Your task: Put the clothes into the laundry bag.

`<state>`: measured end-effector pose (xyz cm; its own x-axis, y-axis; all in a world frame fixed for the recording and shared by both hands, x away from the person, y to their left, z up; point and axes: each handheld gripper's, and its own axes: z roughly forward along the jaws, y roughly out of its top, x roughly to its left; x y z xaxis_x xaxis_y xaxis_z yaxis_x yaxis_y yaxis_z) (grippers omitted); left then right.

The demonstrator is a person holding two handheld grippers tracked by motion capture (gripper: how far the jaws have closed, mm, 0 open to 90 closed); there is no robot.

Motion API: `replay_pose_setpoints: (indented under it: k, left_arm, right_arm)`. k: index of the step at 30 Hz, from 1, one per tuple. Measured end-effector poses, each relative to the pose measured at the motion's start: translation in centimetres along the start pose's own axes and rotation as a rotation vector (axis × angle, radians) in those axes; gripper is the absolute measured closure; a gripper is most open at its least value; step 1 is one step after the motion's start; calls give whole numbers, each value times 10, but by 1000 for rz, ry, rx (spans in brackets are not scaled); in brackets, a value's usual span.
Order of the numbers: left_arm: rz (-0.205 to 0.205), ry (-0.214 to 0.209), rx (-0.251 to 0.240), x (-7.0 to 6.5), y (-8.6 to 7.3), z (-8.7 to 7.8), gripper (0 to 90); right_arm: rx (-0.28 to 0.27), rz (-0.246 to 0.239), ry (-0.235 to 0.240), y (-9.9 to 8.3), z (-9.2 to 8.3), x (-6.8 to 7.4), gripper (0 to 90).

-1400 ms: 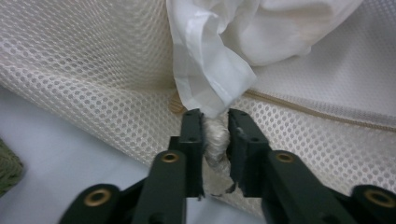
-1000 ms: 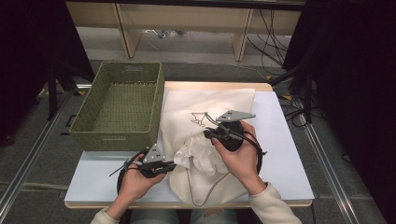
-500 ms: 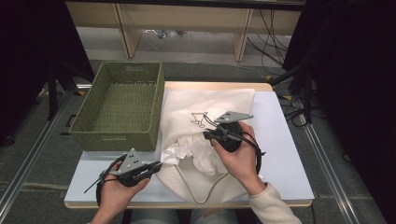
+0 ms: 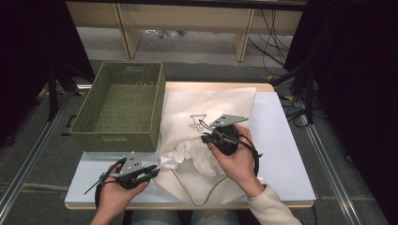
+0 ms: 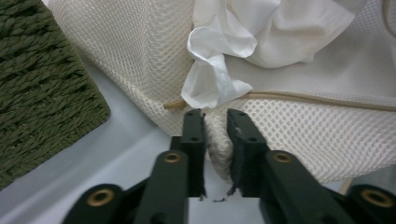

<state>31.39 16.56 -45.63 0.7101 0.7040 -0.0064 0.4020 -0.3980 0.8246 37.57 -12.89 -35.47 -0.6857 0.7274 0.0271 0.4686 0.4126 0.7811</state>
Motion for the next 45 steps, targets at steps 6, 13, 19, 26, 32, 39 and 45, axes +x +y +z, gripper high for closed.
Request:
replay_pose_setpoints:
  k: [6,13,19,26,32,39,45]
  left_arm:
    - [30,17,-35,-1,11,-5,531]
    - [108,23,-4,-3,27,17,593]
    - [137,38,93,-2,37,45,885]
    - [130,5,44,-16,59,43,891]
    - [132,-46,24,-21,70,49,891]
    - [172,-114,85,-42,63,97,883]
    - [212,-188,154,-54,52,110,658]
  right_arm:
    - [-2,-4,5,0,0,0,862]
    - [1,-7,6,0,1,1,861]
    - [2,-11,3,0,1,1,861]
    - [-3,-5,5,0,1,1,860]
    - [-5,15,-1,0,0,4,861]
    - [-17,-10,9,0,1,2,861]
    - [-10,-11,14,1,-1,0,861]
